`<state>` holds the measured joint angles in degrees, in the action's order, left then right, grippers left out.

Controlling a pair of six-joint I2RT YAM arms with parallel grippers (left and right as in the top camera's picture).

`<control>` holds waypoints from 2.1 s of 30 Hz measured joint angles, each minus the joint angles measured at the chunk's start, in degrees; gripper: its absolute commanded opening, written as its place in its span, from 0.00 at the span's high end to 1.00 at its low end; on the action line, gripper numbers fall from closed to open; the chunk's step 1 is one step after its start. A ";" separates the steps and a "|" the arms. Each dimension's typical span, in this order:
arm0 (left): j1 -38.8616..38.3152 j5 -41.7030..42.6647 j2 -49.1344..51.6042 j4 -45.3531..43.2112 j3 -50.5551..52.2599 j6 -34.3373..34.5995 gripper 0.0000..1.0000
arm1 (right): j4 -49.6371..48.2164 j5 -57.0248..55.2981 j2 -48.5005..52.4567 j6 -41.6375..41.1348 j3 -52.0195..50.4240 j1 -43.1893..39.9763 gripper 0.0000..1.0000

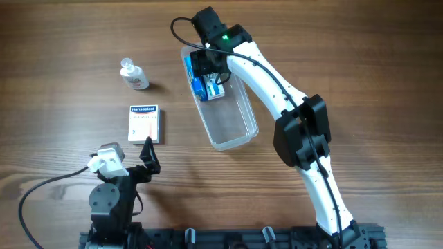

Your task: Pack container

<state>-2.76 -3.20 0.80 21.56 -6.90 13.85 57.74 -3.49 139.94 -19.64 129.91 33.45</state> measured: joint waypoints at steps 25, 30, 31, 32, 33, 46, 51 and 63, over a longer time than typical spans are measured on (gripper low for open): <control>0.00 0.00 0.00 0.00 0.00 0.00 0.00 | 0.09 0.00 -16.22 3.48 0.00 0.04 0.00; 0.00 0.00 0.00 0.00 0.00 0.00 0.00 | 4.42 -0.92 -22.77 6.84 0.00 -0.61 0.00; 0.00 0.00 0.00 0.00 0.00 0.00 0.00 | 5.49 -1.07 -23.63 7.21 0.00 -0.98 0.00; 0.00 0.00 0.00 0.02 0.00 0.00 0.00 | 6.25 -1.11 -24.57 7.56 0.00 -1.46 0.00; 0.00 0.00 0.00 0.00 0.00 0.00 0.00 | 7.08 -1.14 -25.77 7.98 0.00 -2.21 0.00; 0.00 0.00 0.00 0.00 0.00 0.00 0.00 | 16.15 -6.01 -36.09 13.88 0.00 -6.78 0.00; 0.00 0.00 0.00 0.00 0.00 0.00 0.00 | 18.82 -7.93 -38.77 14.75 0.00 -6.88 0.00; 0.00 0.00 0.00 0.00 0.00 0.00 0.00 | 22.69 -10.60 -50.16 11.74 0.31 -6.88 0.00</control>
<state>-2.76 -3.20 0.80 21.56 -6.90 13.85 80.42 -14.09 89.78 -7.90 130.21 26.57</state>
